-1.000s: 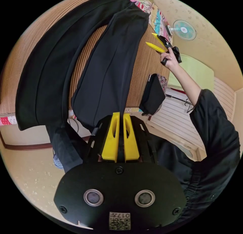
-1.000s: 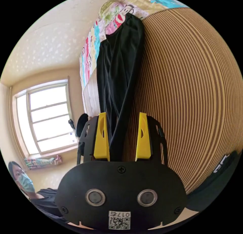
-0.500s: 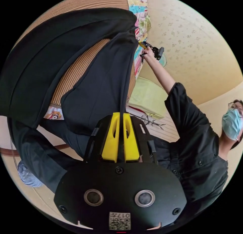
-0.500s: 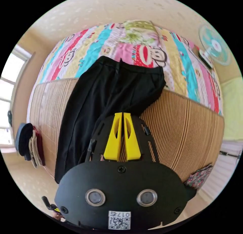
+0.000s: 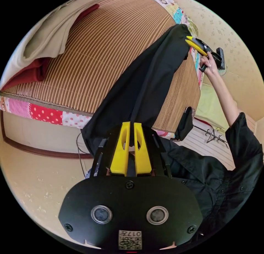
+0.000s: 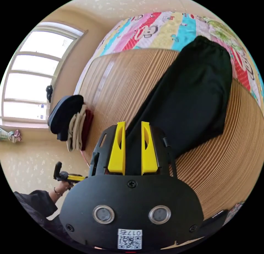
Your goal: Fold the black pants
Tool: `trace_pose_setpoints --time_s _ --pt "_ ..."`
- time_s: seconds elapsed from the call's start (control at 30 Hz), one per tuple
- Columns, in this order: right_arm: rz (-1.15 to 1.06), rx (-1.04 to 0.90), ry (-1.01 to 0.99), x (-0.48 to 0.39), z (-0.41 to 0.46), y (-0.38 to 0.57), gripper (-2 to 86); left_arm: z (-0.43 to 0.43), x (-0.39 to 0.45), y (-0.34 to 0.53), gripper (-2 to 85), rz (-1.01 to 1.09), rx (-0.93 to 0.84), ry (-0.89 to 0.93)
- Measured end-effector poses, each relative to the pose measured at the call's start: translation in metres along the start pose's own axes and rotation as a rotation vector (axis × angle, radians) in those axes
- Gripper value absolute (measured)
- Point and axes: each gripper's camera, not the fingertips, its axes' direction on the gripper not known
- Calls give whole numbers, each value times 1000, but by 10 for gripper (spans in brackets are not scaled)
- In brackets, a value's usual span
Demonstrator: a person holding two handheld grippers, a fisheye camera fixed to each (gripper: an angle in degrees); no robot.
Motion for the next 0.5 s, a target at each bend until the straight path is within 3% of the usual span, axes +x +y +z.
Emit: trace_pose_setpoints --time_s 0.23,0.4,0.5 --pt "299 -202 -91 13 97 209 108 -3 -4 -11 19 65 -123 61" --pt "440 -177 -229 -6 111 264 47 -9 -8 -9 15 77 -209 133" --pt "422 -83 -251 -24 77 281 30 -19 6 -3 9 213 -269 139"
